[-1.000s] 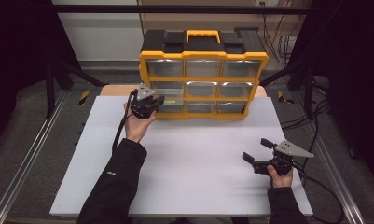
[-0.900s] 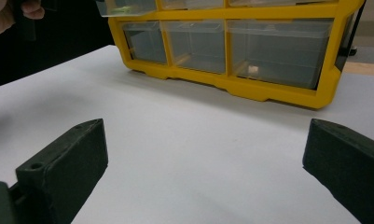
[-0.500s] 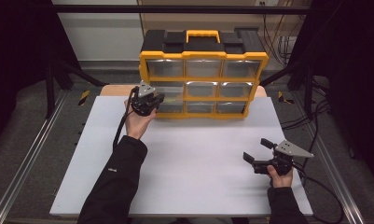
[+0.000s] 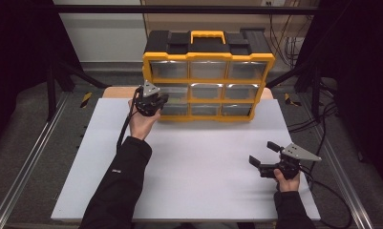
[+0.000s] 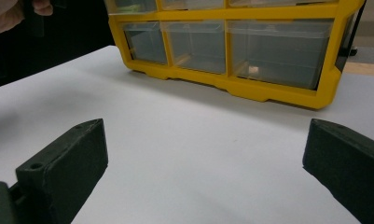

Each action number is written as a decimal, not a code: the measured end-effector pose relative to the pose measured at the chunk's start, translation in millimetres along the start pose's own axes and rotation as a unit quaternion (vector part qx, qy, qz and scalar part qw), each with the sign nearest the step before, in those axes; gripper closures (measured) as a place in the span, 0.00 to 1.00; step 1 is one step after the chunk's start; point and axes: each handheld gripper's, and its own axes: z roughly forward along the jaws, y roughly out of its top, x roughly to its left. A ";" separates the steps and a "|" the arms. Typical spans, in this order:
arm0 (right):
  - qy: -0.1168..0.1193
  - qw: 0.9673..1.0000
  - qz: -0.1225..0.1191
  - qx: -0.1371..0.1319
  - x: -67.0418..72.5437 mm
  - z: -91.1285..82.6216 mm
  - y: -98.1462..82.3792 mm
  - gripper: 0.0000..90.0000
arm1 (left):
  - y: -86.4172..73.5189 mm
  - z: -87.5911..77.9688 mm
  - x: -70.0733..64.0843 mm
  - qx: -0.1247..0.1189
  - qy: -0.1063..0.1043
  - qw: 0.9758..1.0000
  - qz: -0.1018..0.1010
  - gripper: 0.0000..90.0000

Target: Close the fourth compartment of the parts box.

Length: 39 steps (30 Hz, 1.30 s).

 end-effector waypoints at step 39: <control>0.000 1.000 0.001 0.000 -0.1 -0.5 0.1 0.01 | 2.1 11.3 9.9 0.003 0.020 1.000 -0.001 1.00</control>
